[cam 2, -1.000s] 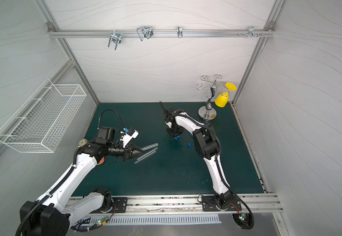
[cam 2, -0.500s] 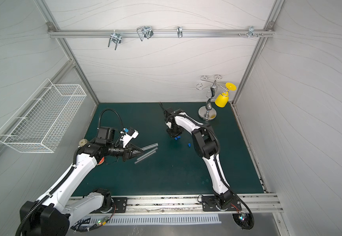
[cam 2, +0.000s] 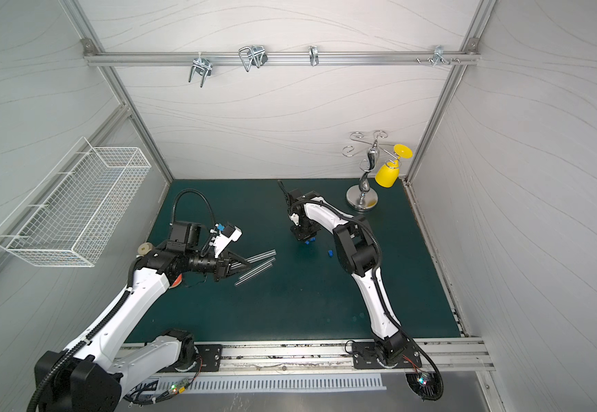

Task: Insert stoppers into test tubes
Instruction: Pick up the stopper from the center of the board.

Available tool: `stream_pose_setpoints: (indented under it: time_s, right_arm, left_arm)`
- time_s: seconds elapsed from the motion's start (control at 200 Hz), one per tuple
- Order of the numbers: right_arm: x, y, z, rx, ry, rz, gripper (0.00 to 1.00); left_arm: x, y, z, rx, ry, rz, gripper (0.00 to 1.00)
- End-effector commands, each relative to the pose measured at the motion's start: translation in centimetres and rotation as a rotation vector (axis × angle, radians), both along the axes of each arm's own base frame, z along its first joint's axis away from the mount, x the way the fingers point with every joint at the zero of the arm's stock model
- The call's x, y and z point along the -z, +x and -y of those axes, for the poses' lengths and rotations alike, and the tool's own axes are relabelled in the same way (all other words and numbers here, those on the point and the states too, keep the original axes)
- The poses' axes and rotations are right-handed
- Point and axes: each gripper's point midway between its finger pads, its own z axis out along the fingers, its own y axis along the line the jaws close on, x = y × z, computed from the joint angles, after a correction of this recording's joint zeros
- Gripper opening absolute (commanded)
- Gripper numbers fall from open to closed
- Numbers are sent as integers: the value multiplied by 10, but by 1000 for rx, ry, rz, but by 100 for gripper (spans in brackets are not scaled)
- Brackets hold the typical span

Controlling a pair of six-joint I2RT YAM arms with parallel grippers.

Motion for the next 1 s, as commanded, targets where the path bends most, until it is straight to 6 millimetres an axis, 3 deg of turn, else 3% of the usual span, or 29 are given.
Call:
stream_pose_setpoints:
  time_s: [0.0, 0.425, 0.67, 0.84, 0.995]
  right_arm:
    - [5, -8, 4, -21, -32, -37, 22]
    - [3, -10, 6, -23, -41, -38, 24]
    - [1, -11, 7, -21, -39, -37, 18]
    - [-15, -11, 4, -11, -6, -18, 19]
    - [-44, -15, -3, 14, 78, 6, 19]
  left_arm:
    - [-13, 3, -1, 6, -4, 56, 0]
    - [-14, 3, -1, 5, -5, 58, 0]
    - [-14, 3, -1, 5, -5, 59, 0]
    - [-14, 4, -1, 5, -5, 58, 0]
    - [-13, 5, -1, -2, -3, 57, 0]
